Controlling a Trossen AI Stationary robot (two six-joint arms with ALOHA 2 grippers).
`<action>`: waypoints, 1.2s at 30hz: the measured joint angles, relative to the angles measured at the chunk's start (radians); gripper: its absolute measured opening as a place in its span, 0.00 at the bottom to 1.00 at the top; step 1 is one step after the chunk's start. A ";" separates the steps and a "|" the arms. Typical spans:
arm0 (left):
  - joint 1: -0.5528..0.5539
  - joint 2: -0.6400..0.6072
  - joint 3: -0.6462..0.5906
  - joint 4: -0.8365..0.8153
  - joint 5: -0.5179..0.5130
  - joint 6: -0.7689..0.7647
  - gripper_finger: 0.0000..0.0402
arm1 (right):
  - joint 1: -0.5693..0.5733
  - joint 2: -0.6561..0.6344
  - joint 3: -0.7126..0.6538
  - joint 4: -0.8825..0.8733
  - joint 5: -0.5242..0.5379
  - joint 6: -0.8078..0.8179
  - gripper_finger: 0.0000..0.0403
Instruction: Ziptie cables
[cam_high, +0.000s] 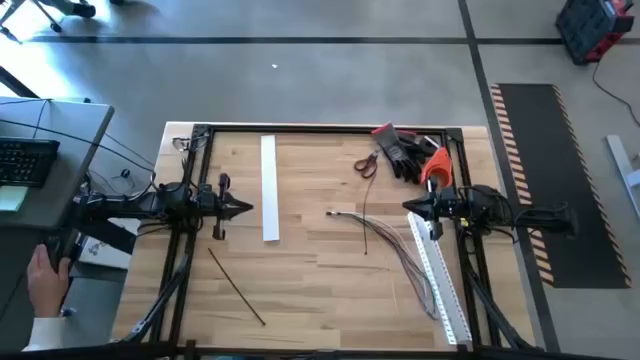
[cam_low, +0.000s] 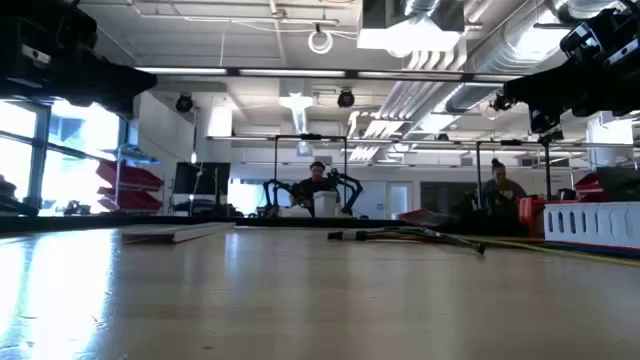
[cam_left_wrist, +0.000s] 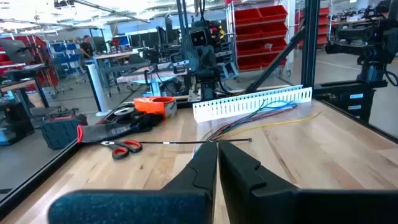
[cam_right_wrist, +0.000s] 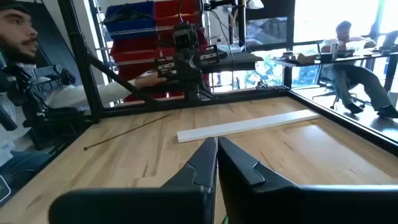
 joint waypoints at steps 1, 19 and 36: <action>0.000 0.000 0.000 0.000 0.000 0.000 0.00 | 0.000 0.000 0.000 0.000 0.000 0.000 0.00; 0.000 0.023 0.000 0.000 0.000 0.000 0.00 | 0.000 0.000 0.000 0.000 0.000 0.000 0.00; 0.000 0.023 0.000 0.000 0.000 0.000 0.00 | 0.000 0.000 0.000 0.000 0.000 0.000 0.00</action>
